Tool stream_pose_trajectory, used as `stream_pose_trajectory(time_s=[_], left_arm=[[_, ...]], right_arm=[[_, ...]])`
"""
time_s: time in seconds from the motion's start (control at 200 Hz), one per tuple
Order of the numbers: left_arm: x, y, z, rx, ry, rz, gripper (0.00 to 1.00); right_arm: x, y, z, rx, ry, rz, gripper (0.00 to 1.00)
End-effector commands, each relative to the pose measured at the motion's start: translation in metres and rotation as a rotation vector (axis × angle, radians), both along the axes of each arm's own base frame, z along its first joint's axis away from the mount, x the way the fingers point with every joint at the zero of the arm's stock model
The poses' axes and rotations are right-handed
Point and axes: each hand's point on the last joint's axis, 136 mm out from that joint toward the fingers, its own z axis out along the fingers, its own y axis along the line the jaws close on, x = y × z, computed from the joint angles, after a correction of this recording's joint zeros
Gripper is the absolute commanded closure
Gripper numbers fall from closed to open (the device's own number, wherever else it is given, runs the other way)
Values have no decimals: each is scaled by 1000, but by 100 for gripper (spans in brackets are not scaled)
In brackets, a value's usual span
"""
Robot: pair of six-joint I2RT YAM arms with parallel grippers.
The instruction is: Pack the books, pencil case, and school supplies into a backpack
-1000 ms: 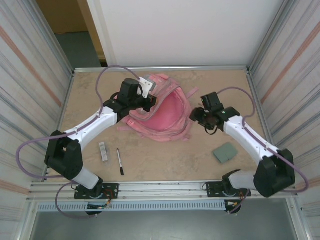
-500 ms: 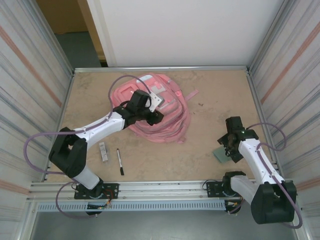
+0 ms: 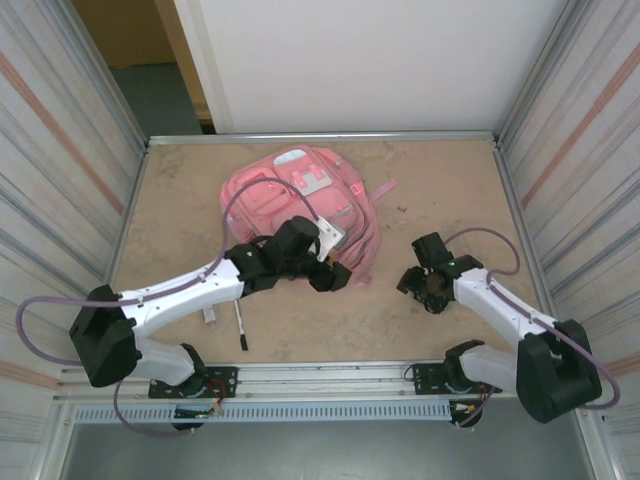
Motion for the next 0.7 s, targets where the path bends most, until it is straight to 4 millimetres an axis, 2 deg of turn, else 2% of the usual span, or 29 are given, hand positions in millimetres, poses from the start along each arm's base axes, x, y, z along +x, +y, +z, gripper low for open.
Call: stream_pose_trajectory(time_s=[0.0, 0.075, 0.17, 0.266, 0.346, 0.476, 0.556, 0.692], left_arm=[[-19, -12, -16, -10, 80, 13, 39], [-25, -24, -21, 3, 69, -19, 39], [-28, -43, -27, 15, 82, -51, 39], [-31, -65, -31, 13, 120, -77, 39], [-36, -85, -35, 10, 143, -102, 40], [-41, -114, -43, -14, 196, -131, 40], [-41, -128, -54, -23, 245, -126, 40], [-42, -145, -72, -11, 343, -111, 40]], right_arm=[[12, 16, 6, 4, -19, 56, 33], [8, 13, 7, -5, 0, 42, 31], [9, 5, 24, 2, -5, 27, 29], [12, -13, 43, 2, -42, 4, 27], [15, -36, 48, 20, -64, -45, 26], [20, -66, 33, 81, -52, -143, 27], [25, -75, 21, 69, -39, -130, 30], [24, -80, 7, 63, 42, -98, 44]])
